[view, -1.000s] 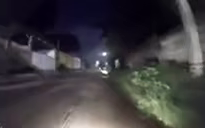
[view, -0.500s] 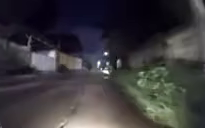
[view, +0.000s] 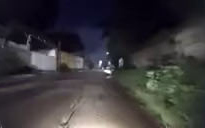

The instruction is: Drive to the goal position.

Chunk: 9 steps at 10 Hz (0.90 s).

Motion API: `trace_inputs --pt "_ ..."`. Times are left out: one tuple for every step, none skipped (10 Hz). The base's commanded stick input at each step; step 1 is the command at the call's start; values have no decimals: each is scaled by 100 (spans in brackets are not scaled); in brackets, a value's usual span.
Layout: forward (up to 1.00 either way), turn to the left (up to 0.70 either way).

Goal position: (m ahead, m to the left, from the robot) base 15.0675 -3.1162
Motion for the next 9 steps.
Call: trace_inputs --pt "70 0" --pt "70 0" --pt "70 0" --pt "70 0" --pt "70 0" --pt "70 0" --pt "70 0" --pt "70 0" --pt "70 0"
